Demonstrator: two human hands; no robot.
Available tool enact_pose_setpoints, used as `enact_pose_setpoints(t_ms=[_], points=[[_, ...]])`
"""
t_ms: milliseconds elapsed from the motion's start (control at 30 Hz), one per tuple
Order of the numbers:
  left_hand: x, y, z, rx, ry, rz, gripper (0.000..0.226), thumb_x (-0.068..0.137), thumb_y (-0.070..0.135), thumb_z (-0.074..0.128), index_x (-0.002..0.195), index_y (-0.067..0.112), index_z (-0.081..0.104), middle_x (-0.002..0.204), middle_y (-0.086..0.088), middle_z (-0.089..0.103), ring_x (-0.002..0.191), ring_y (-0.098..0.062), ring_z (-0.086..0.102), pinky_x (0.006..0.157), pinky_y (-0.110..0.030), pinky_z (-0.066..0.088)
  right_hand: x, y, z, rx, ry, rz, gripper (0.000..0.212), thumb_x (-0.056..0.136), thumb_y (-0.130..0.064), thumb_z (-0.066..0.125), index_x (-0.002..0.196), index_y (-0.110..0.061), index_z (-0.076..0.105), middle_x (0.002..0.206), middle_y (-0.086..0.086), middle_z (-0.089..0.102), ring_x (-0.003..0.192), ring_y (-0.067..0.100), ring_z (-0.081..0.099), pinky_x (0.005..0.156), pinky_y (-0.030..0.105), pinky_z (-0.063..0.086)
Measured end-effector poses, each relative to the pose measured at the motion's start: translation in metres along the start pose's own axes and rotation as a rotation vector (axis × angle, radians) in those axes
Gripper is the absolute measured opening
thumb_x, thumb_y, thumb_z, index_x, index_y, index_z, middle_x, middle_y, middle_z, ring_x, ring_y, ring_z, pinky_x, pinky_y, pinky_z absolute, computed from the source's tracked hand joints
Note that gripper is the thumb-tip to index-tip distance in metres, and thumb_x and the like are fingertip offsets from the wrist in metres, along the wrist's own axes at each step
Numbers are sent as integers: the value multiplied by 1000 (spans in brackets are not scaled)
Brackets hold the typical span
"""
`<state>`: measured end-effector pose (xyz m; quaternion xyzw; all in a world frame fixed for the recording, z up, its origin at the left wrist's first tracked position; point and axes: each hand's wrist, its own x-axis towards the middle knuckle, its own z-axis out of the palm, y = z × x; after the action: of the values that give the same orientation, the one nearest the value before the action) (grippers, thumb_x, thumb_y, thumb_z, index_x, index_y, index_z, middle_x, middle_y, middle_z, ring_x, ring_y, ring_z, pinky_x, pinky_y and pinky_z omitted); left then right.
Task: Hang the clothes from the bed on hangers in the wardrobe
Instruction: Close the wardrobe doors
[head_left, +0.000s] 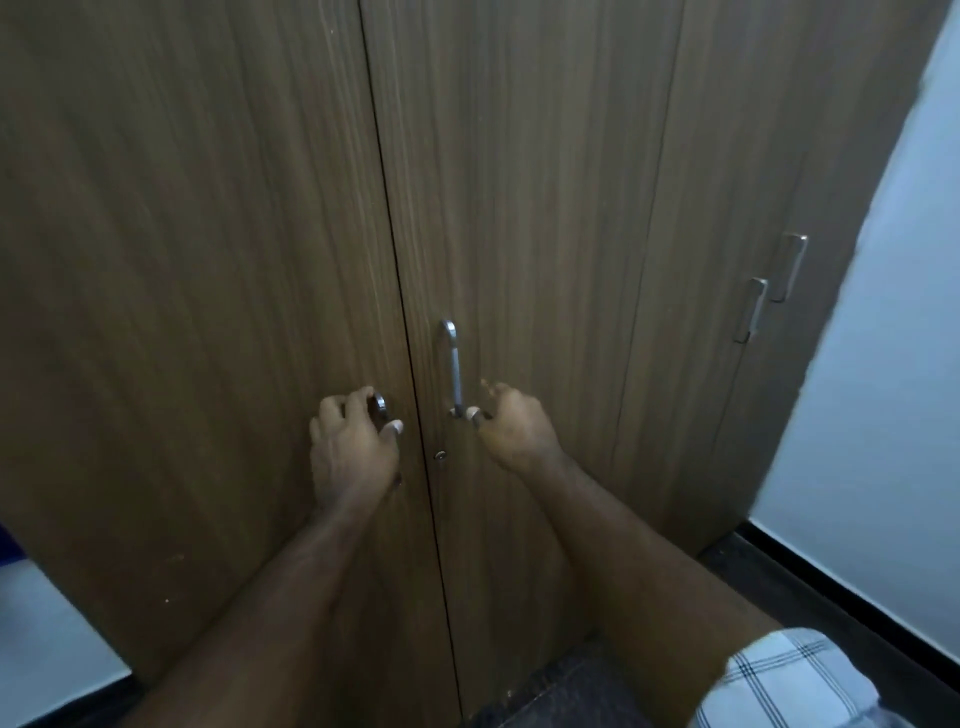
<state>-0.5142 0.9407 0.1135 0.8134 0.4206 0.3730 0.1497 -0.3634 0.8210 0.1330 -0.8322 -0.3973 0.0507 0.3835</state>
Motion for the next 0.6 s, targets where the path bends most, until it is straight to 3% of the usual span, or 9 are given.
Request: enact_pose_setpoints(t_ms=[67, 233, 433, 600], points=[[-14, 6, 1, 140, 48, 133, 63, 84, 31, 75, 141, 20, 51, 137, -8, 47, 125, -33, 44, 97, -52, 42, -18, 1, -10, -104, 44, -20, 59, 96, -34, 61, 149, -14, 42, 145, 9, 53, 132, 26, 51, 105, 32, 43], [-32, 28, 11, 220, -24, 385, 75, 81, 37, 74, 147, 17, 44, 156, -10, 36, 145, -33, 29, 112, -57, 29, -59, 1, -24, -314, 133, -7, 67, 95, -33, 59, 153, -13, 32, 159, 9, 32, 147, 26, 29, 117, 43, 33], [-78, 80, 31, 114, -110, 561, 80, 80, 41, 75, 149, 16, 44, 159, -11, 34, 150, -34, 20, 117, -62, 18, -125, 10, -58, -515, 261, 78, 72, 90, -38, 62, 152, -14, 33, 159, 11, 33, 147, 29, 28, 117, 48, 31], [-151, 130, 48, -16, -248, 694, 79, 86, 43, 70, 152, 14, 38, 163, -11, 26, 153, -33, 8, 118, -65, 6, -206, 35, -94, -612, 344, 261, 73, 89, -42, 60, 151, -13, 34, 159, 12, 33, 147, 31, 29, 116, 50, 31]])
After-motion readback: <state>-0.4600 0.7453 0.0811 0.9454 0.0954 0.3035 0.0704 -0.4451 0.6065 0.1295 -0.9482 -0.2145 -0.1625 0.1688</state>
